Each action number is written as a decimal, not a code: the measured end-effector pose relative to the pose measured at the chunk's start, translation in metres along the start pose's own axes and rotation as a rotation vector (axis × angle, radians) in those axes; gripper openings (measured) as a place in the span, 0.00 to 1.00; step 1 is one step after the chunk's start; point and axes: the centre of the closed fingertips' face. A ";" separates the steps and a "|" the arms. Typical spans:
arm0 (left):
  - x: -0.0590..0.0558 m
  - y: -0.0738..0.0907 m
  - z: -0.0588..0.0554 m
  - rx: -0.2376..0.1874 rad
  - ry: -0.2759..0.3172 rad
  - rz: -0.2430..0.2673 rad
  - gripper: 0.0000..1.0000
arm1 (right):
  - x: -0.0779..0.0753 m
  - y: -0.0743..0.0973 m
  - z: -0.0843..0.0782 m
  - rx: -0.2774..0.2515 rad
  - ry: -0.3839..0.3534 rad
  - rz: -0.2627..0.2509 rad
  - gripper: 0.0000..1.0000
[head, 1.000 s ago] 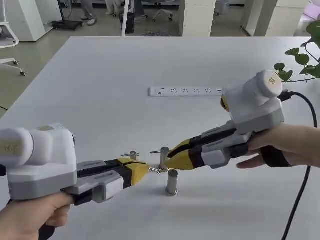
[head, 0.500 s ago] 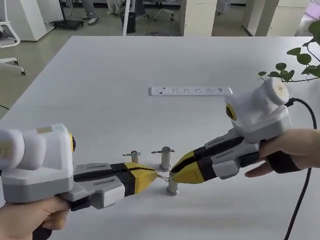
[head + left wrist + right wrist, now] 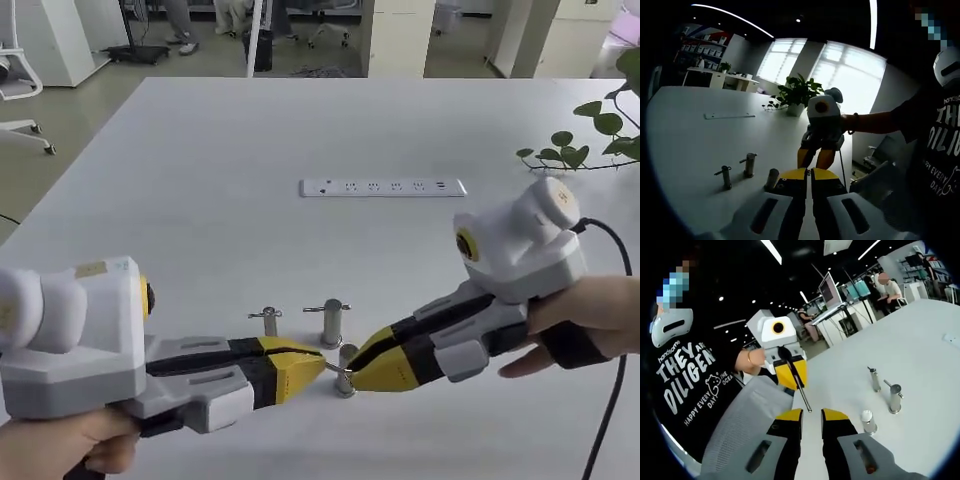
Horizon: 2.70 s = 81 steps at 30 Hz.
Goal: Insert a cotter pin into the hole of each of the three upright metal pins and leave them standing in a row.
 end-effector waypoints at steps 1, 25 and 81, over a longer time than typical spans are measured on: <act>0.000 0.000 0.000 -0.001 -0.001 -0.002 0.00 | 0.000 -0.001 0.000 0.003 0.002 -0.002 0.10; -0.009 -0.001 0.004 -0.016 0.001 -0.038 0.00 | 0.015 -0.005 0.006 -0.025 -0.011 0.072 0.00; 0.067 -0.032 -0.041 0.150 -0.238 0.336 0.23 | -0.051 0.029 -0.032 0.352 0.310 -0.213 0.00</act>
Point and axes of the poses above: the centre of the closed fingertips' face, and the gripper's own axes: y roughly backward along the fingers, x roughly to its left, z roughly out of its top, and after that the axes turned 2 degrees about -x, right-handed
